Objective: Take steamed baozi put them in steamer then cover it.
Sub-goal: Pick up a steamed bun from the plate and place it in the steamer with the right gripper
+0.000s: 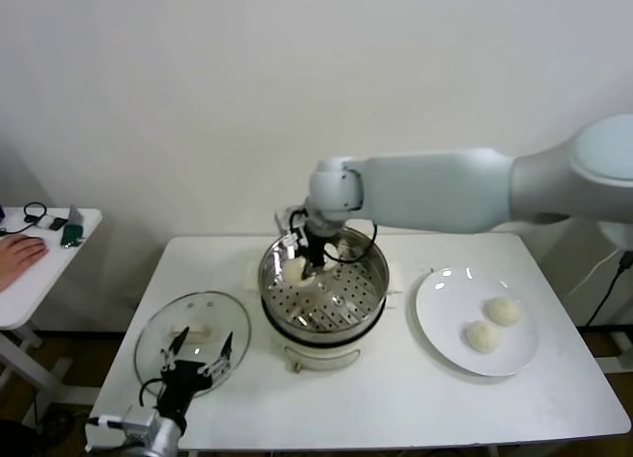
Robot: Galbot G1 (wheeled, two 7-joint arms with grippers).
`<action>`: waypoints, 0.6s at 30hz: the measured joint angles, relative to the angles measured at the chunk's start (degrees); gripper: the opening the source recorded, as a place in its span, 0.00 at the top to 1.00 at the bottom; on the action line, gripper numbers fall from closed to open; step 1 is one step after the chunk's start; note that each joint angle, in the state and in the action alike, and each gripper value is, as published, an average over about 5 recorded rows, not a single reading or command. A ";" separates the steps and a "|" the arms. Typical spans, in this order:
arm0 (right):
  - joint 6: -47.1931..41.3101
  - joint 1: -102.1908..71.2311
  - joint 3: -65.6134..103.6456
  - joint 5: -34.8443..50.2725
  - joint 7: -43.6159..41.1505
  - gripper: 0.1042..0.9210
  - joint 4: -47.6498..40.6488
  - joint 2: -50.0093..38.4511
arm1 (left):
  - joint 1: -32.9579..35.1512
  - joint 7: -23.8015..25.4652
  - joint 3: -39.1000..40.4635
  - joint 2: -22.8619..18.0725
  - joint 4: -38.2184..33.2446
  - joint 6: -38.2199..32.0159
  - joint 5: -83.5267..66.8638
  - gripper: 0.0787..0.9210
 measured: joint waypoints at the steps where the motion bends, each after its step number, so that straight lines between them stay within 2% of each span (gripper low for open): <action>1: -0.26 -0.72 0.17 -0.28 0.40 0.47 -0.28 0.22 | 0.00 -0.01 0.04 0.00 0.00 0.00 0.00 0.12; 5: -0.95 -2.84 0.91 -0.96 1.76 0.44 -0.80 0.77 | -0.01 -0.01 0.17 -0.01 0.00 -0.01 0.04 0.12; 13: 0.23 -1.91 0.97 -0.73 1.49 0.18 0.43 -0.71 | 0.00 0.04 0.35 -0.20 -0.45 0.11 0.27 0.12; 18: 3.84 3.91 -1.77 0.42 -2.32 0.12 1.79 -4.73 | 0.12 0.11 0.47 -0.21 -0.82 0.21 0.52 0.12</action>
